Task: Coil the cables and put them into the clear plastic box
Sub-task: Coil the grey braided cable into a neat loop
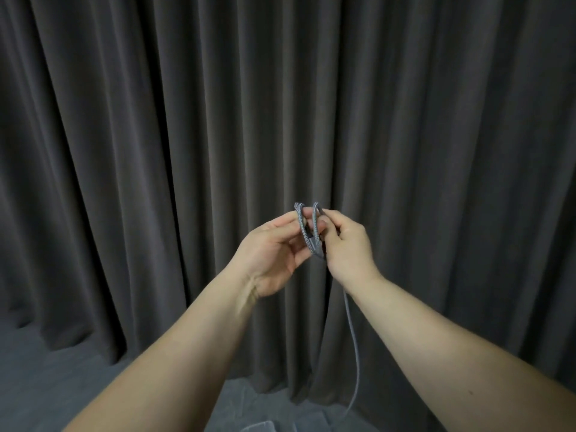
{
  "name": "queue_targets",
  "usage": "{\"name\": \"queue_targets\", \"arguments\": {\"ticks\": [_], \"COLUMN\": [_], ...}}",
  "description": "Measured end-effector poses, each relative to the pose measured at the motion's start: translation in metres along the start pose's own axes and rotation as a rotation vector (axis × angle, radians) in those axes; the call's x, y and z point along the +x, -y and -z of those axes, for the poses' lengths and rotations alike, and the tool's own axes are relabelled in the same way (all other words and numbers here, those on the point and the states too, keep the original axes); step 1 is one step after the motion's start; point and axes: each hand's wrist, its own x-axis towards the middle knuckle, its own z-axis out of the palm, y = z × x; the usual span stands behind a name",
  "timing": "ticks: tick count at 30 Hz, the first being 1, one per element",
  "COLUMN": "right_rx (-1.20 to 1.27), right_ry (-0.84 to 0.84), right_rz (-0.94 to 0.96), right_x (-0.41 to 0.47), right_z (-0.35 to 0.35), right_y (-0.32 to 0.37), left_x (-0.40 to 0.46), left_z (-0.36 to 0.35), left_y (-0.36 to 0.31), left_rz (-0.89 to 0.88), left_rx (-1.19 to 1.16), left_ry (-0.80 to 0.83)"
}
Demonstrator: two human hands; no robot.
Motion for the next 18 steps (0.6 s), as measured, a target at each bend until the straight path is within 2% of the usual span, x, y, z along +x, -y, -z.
{"name": "queue_targets", "arguments": {"ticks": [4, 9, 10, 14, 18], "right_rx": [-0.105, -0.346, -0.379, -0.405, -0.252], "right_ry": [-0.073, -0.218, -0.229, -0.188, -0.054], "right_rz": [0.02, 0.202, 0.213, 0.205, 0.123], "right_x": [0.01, 0.023, 0.025, 0.027, 0.035], "right_z": [0.014, 0.029, 0.031, 0.036, 0.042], "right_y": [-0.013, -0.029, -0.032, -0.045, -0.054], "left_x": [0.007, 0.016, 0.018, 0.027, 0.034], "left_z": [-0.011, -0.022, -0.025, -0.032, -0.027], "left_y": [0.005, 0.019, 0.023, 0.045, 0.054], "left_rz": [0.004, -0.04, -0.075, -0.257, -0.35], "left_rx": [0.165, 0.09, 0.136, 0.503, 0.625], "left_ry": [0.015, 0.01, -0.013, -0.117, -0.189]}}
